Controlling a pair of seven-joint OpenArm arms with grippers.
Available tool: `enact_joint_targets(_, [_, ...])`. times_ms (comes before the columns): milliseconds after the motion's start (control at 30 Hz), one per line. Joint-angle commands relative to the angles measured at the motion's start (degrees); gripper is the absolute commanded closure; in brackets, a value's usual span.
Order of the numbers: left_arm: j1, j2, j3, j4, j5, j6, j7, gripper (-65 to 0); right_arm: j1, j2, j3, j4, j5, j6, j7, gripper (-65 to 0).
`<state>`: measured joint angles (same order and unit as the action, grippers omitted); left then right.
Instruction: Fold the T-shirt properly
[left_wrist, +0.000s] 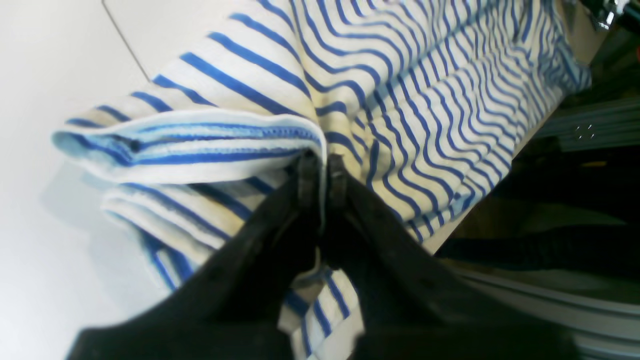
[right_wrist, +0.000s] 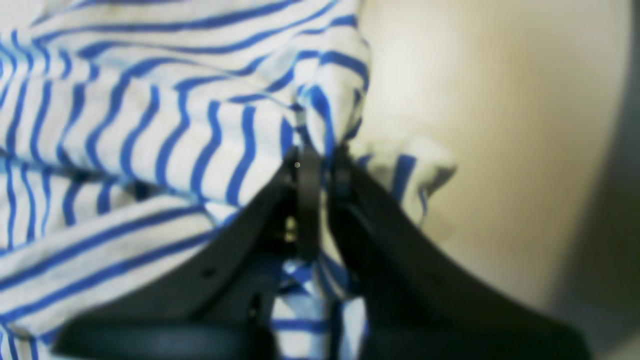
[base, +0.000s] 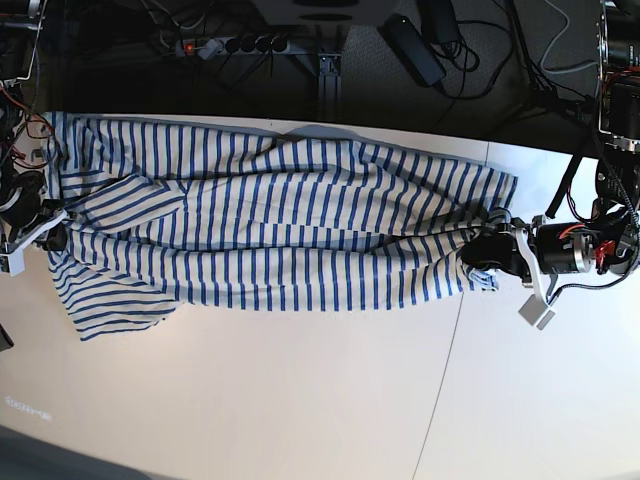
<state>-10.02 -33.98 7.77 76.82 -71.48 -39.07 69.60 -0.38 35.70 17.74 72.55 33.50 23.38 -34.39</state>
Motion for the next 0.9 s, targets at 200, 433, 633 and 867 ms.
enact_joint_targets(200, [-1.1, -0.9, -0.5, 0.9, 0.0, -0.9, -0.8, 0.0, -1.1, 1.4, 2.4, 0.9, 0.3, 4.0, 1.1, 0.0])
enact_joint_targets(433, [-1.1, -0.9, -0.5, 0.9, 2.5, -0.9, -2.5, 0.0, -1.0, 1.3, 2.5, 1.0, 0.4, 3.9, 1.4, -42.2])
enact_joint_targets(633, [-1.1, -1.0, -0.5, 0.9, 3.2, -0.9, -3.0, 0.0, 0.0, 1.3, 5.8, 1.1, 1.5, 3.9, 3.3, -42.2])
enact_joint_targets(867, [-1.1, -1.0, -0.5, 0.9, 3.2, -0.9, -3.6, 0.0, 4.9, 2.6, 8.5, 1.0, 1.4, 3.8, 1.2, -42.2])
